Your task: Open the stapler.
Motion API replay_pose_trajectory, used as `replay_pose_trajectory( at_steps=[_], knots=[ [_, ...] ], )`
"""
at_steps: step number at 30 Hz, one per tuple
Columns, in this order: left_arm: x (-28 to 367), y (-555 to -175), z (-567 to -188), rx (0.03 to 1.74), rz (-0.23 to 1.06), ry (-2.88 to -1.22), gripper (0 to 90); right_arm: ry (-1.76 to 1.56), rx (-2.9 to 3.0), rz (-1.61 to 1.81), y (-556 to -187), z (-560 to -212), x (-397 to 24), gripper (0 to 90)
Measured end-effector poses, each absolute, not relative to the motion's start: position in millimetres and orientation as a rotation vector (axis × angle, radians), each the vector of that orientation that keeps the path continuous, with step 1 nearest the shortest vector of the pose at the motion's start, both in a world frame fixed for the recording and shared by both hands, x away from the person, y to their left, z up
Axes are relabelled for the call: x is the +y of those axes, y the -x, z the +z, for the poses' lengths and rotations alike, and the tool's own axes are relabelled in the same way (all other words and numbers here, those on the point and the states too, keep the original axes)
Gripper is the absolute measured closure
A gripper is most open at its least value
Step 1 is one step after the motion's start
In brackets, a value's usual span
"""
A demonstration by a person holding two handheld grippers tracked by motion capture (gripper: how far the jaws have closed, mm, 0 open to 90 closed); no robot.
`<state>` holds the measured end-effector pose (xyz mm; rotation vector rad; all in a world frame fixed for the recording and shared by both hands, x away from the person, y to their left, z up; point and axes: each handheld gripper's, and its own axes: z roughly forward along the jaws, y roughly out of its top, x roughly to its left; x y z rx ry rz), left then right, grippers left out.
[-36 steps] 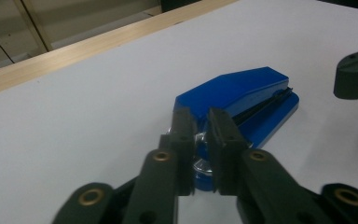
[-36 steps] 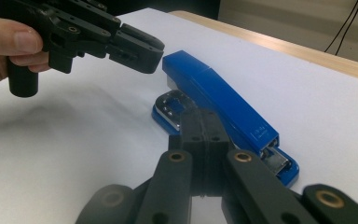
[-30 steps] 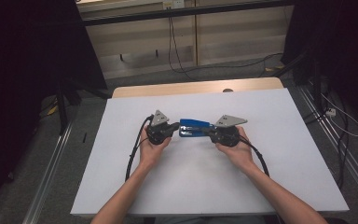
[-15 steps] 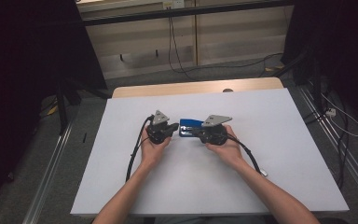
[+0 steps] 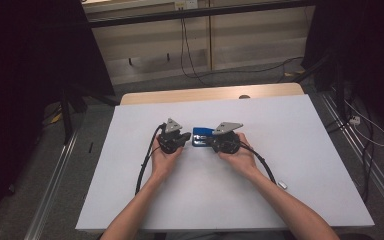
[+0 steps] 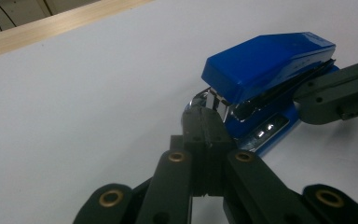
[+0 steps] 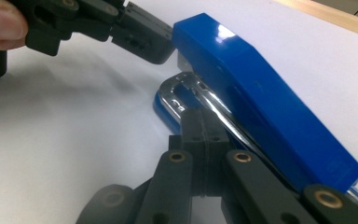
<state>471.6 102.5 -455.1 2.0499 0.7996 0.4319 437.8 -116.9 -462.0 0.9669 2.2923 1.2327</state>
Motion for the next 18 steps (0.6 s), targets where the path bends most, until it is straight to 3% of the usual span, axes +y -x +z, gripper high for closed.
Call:
replay_pose_trajectory(
  at_steps=[18],
  knots=[
    [96.5,-472.0,-458.2,0.784,0.439,-2.075,90.0,-1.005,2.304,1.188,-443.0,-463.6,-117.1,90.0]
  ],
)
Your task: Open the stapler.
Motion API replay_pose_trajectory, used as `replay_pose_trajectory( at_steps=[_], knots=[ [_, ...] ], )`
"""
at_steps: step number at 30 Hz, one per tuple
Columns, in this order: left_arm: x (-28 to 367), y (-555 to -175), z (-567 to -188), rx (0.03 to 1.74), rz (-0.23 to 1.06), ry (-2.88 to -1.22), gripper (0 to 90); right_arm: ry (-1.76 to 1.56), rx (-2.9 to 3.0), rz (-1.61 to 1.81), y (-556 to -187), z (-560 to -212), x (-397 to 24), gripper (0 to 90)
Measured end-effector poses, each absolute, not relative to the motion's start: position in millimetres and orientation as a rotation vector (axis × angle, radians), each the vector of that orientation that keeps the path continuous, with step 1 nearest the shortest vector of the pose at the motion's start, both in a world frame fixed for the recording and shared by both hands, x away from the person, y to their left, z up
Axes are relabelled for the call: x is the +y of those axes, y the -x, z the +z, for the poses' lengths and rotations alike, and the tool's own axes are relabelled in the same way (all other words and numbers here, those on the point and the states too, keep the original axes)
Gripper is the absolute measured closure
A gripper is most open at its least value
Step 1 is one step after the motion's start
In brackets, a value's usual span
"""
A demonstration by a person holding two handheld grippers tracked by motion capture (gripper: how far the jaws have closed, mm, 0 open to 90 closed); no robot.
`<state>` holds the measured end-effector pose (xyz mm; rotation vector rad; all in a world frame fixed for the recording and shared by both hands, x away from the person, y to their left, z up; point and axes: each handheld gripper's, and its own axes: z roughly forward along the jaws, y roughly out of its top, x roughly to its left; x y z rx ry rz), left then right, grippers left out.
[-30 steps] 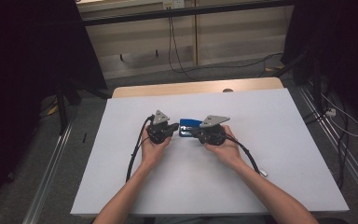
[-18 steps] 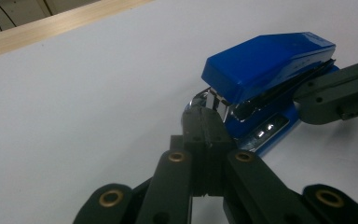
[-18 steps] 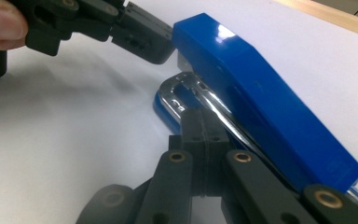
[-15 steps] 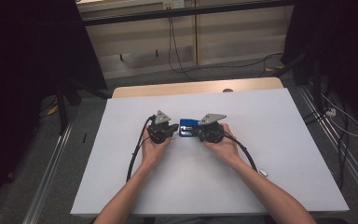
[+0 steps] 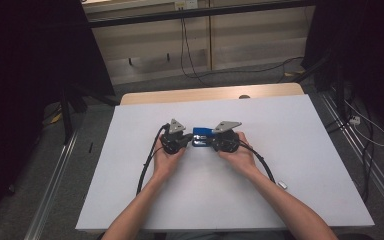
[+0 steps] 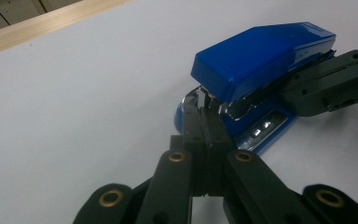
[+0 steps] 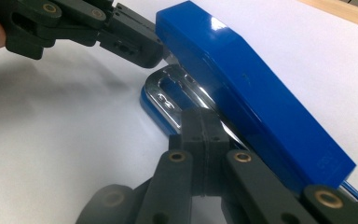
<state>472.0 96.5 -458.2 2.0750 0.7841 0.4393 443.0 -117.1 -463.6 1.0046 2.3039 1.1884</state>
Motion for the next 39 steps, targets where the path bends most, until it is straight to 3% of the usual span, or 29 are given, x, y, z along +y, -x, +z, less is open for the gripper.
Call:
replay_pose_trajectory(
  at_steps=[39],
  knots=[
    [95.0,-469.3,-441.9,0.758,0.454,-2.0,90.0,-0.998,2.289,1.166,-441.5,-463.3,-115.1,90.0]
  ],
)
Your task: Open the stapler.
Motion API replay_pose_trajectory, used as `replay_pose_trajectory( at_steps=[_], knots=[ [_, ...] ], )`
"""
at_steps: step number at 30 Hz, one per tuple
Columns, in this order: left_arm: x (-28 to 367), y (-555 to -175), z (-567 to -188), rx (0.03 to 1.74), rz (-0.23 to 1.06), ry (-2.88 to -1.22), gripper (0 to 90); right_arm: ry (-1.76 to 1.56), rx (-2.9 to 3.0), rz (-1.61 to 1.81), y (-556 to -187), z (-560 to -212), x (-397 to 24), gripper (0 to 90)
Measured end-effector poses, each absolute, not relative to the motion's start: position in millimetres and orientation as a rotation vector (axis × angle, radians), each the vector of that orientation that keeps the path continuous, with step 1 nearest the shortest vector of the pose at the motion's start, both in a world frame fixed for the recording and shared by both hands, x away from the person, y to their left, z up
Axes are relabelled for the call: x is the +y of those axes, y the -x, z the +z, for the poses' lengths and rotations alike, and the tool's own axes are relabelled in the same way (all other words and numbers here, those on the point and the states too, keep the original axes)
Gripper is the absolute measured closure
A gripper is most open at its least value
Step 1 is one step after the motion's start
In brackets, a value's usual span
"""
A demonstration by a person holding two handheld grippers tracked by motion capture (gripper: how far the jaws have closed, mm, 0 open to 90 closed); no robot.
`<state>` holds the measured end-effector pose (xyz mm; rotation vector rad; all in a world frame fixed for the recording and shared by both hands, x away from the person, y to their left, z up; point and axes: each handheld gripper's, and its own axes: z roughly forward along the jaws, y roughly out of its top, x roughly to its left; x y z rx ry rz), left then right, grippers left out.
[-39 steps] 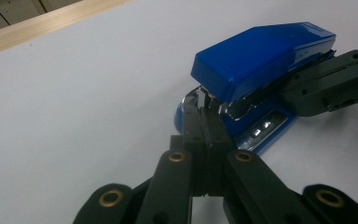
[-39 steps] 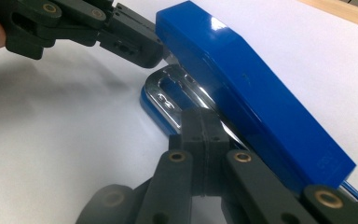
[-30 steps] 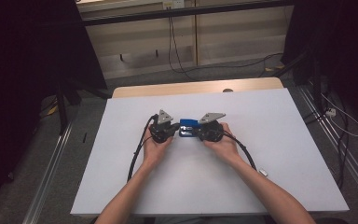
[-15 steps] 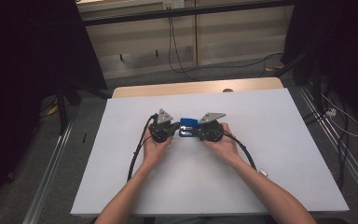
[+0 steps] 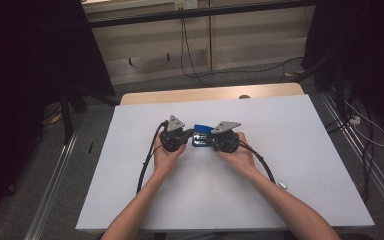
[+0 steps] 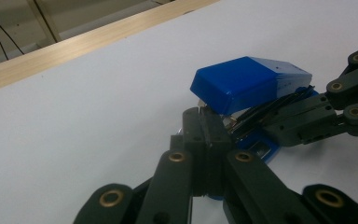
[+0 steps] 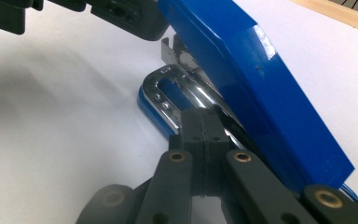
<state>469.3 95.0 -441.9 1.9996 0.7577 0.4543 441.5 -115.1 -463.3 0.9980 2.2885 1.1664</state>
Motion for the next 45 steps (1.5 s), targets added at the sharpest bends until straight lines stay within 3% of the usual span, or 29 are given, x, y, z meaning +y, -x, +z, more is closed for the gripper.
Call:
replay_pose_trajectory(
  at_steps=[45],
  knots=[
    [92.4,-467.8,-431.3,0.736,0.446,-1.97,90.0,-0.996,2.131,1.256,-442.0,-457.0,-90.1,90.0]
  ],
)
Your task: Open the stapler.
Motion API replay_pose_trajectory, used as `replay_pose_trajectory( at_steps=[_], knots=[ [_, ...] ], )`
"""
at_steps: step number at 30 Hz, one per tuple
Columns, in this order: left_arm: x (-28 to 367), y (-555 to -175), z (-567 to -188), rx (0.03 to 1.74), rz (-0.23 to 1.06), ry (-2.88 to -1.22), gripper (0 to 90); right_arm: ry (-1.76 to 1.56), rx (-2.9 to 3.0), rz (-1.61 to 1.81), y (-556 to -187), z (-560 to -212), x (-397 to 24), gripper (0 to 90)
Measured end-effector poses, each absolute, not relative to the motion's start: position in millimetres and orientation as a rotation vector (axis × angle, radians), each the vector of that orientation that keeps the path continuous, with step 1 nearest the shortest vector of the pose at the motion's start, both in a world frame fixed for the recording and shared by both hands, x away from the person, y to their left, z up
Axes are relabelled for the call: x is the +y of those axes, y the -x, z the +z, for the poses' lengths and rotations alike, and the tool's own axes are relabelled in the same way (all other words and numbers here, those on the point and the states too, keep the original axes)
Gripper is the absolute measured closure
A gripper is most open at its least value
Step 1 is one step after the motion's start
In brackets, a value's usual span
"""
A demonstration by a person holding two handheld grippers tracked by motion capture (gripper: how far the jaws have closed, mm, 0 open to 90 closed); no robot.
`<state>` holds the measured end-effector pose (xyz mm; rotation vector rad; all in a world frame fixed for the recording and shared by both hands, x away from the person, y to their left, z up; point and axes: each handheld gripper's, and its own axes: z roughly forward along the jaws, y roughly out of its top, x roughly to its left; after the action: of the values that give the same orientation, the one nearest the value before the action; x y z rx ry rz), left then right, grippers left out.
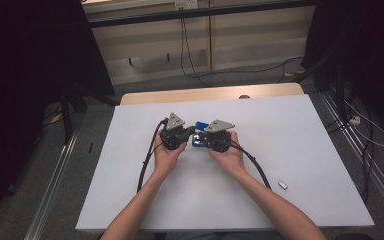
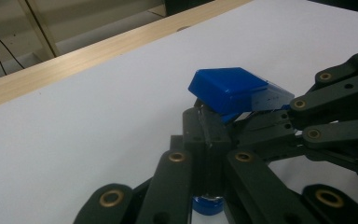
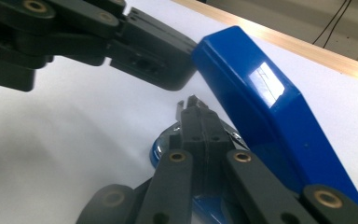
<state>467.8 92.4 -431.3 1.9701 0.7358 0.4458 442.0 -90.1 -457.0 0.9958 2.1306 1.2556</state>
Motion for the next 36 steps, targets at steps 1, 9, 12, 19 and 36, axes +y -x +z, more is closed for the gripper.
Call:
replay_pose_trajectory(
  at_steps=[1,9,12,19,36],
  knots=[
    [92.4,-467.7,-431.3,0.737,0.447,-1.971,90.0,-0.998,2.125,1.252,-442.9,-457.8,-90.4,90.0],
    [93.7,-470.7,-435.8,0.758,0.432,-1.972,90.0,-1.001,2.106,1.265,-442.3,-456.8,-89.9,90.0],
    [93.0,-470.4,-435.2,0.762,0.431,-1.963,90.0,-1.002,2.102,1.264,-441.8,-456.2,-89.9,90.0],
    [88.1,-471.2,-439.7,0.751,0.42,-1.998,90.0,-1.002,2.089,1.269,-442.3,-456.3,-89.9,90.0],
    [86.5,-476.9,-443.5,0.754,0.419,-2.017,90.0,-1.009,2.085,1.271,-443.8,-454.1,-92.1,90.0]
  ],
)
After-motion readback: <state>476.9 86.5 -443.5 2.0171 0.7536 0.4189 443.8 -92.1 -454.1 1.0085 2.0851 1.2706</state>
